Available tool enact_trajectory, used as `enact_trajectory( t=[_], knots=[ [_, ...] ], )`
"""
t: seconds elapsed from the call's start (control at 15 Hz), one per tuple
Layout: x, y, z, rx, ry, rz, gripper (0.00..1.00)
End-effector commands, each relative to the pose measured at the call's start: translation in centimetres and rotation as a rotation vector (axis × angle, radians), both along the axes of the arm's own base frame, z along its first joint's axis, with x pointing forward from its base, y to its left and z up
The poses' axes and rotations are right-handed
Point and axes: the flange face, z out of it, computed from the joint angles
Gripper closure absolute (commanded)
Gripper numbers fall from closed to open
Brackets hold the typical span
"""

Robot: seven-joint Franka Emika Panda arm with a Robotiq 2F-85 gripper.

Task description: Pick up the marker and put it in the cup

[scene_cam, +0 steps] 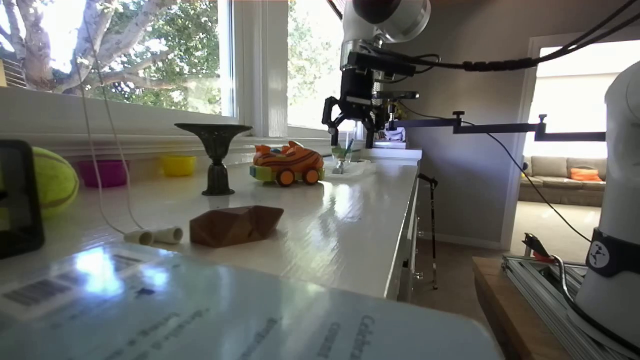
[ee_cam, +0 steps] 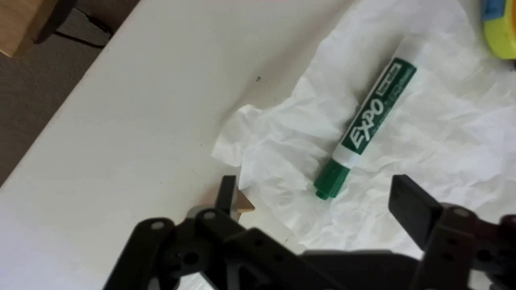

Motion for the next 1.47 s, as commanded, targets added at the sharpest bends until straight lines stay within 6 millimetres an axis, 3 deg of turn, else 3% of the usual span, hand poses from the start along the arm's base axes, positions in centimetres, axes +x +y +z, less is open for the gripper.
enact_trajectory(
  t=[0.0,0.07,0.13,0.27,0.33,0.47,0.67,0.73,0.8,1.07,1.13,1.27,1.33,1.4],
  knots=[
    [0.9,0.1,-1.3,-0.032,0.009,-0.195,0.20],
    [1.2,0.3,-1.7,-0.033,0.014,-0.249,0.19],
    [1.5,0.4,-2.1,-0.035,0.020,-0.303,0.31],
    [2.0,0.7,-2.7,-0.040,0.034,-0.410,0.34],
    [2.2,0.8,-3.0,-0.045,0.042,-0.467,0.44],
    [2.5,1.0,-3.6,-0.053,0.063,-0.573,0.52],
    [3.0,1.0,-3.8,-0.070,0.086,-0.735,0.49],
    [3.2,0.9,-3.7,-0.077,0.090,-0.789,0.38],
    [3.4,1.0,-3.7,-0.084,0.095,-0.844,0.36],
    [3.9,1.2,-3.3,-0.101,0.124,-0.987,0.12],
    [4.1,1.3,-3.3,-0.101,0.131,-1.006,0.14],
    [4.3,1.5,-3.2,-0.102,0.145,-1.033,0.37],
    [4.3,1.6,-3.2,-0.102,0.151,-1.041,0.38],
    [4.4,1.7,-3.1,-0.103,0.156,-1.049,0.46]
  ],
)
